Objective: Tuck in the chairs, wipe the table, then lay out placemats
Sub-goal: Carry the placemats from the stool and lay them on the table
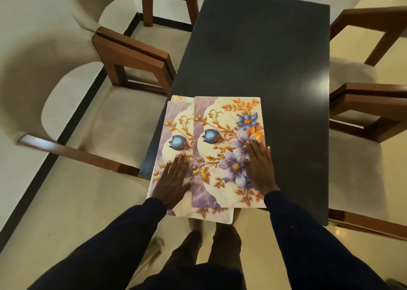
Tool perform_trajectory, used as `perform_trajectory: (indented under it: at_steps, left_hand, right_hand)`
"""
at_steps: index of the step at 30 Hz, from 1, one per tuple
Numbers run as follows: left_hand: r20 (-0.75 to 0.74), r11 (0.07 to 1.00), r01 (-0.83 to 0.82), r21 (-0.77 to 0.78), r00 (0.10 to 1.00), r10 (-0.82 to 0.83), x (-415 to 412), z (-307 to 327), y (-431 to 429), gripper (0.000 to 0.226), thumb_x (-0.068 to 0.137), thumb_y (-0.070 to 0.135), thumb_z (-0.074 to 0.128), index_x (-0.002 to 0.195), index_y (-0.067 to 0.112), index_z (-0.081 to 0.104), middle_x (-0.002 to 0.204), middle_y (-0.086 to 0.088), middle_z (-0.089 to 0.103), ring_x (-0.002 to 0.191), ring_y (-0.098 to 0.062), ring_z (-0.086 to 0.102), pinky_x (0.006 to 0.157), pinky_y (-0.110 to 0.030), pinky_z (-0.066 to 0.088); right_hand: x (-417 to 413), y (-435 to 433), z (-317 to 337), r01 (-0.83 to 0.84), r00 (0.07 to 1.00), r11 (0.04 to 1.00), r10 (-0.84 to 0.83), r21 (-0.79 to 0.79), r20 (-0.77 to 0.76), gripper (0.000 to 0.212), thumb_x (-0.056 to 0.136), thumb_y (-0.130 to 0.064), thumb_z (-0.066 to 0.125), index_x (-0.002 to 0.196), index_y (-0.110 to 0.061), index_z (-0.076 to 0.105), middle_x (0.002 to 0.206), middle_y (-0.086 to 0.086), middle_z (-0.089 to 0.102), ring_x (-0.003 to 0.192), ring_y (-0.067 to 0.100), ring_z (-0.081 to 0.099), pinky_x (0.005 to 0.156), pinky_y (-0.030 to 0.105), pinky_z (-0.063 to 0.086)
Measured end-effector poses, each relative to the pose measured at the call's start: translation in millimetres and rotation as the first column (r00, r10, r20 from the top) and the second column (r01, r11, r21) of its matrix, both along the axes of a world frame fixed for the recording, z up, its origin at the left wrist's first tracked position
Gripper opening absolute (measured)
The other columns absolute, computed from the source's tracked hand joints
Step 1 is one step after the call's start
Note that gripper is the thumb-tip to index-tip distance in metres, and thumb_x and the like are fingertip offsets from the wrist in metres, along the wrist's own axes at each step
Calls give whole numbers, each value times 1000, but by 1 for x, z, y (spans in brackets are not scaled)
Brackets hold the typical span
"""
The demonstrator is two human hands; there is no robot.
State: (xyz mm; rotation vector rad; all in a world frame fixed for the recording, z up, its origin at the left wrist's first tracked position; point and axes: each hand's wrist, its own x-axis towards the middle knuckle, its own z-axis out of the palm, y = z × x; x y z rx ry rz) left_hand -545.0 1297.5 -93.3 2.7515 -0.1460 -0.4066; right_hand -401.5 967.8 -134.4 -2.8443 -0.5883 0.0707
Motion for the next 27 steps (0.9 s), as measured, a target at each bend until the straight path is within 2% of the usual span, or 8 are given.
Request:
perform_trajectory:
  at_steps: [2, 5, 8, 10, 13, 19, 23, 27]
  left_hand:
    - [48, 995, 96, 33, 994, -98, 17, 0, -12, 73, 112, 62, 14, 168, 14, 17, 176, -12, 15, 162, -35, 19, 124, -62, 32]
    - [52, 981, 179, 77, 982, -183, 44, 6, -39, 71, 113, 59, 10, 167, 14, 17, 176, -14, 14, 162, -36, 16, 126, -61, 29]
    - [27, 975, 202, 90, 978, -205, 62, 4, -64, 75, 112, 57, 10, 166, 8, 28, 176, -17, 14, 162, -38, 14, 127, -62, 28]
    - [15, 975, 211, 72, 977, -213, 74, -1, -77, 76, 113, 54, 9, 163, 3, 35, 174, -20, 22, 160, -41, 20, 124, -64, 31]
    - [7, 976, 207, 70, 978, -208, 90, -8, -91, 71, 112, 50, 16, 166, 5, 27, 175, -19, 15, 163, -38, 13, 127, -63, 27]
    - [198, 975, 204, 84, 956, -217, 127, -16, -112, 62, 114, 40, 27, 158, 0, 44, 169, -23, 33, 158, -43, 28, 129, -57, 22]
    - [264, 978, 192, 81, 942, -207, 170, -23, -139, 53, 108, 27, 42, 145, -7, 57, 155, -29, 50, 151, -46, 39, 118, -64, 41]
    - [301, 975, 202, 88, 928, -219, 220, -36, -161, 60, 115, 36, 23, 147, -2, 58, 162, -26, 42, 152, -44, 40, 116, -66, 43]
  right_hand:
    - [16, -16, 5, 99, 995, 995, -99, -19, -18, 65, 110, -39, 19, 166, -9, 32, 175, 15, 24, 164, 34, 15, 131, 63, 14]
    - [22, -25, 11, 236, 969, 971, -232, 41, -87, 59, 114, -41, 21, 164, -12, 33, 174, 13, 26, 164, 32, 18, 134, 56, 7]
    - [-11, -17, 14, 70, 996, 998, -69, 8, -49, 58, 114, -43, 31, 163, -13, 37, 171, 11, 31, 160, 31, 26, 132, 51, 21]
    - [-46, -10, 13, 37, 995, 993, -26, 109, -95, 65, 111, -47, 42, 169, -21, 28, 177, 6, 22, 165, 27, 13, 135, 46, 5]
    - [-70, -6, -2, 110, 992, 992, -106, 58, -70, 71, 110, -54, 44, 171, -25, 23, 179, 1, 11, 166, 22, 2, 132, 40, -12]
    - [-11, -16, -2, 217, 976, 973, -215, 73, -37, 64, 112, -51, 40, 169, -23, 30, 178, 4, 18, 166, 21, 7, 134, 49, 11]
    - [50, -39, -2, 252, 968, 966, -252, 54, -11, 63, 111, -49, 44, 167, -23, 34, 178, 4, 18, 166, 22, 6, 132, 52, 16]
    - [109, -54, -2, 293, 956, 955, -294, 53, 20, 66, 110, -55, 43, 167, -24, 34, 177, 4, 22, 165, 23, 6, 133, 51, 17]
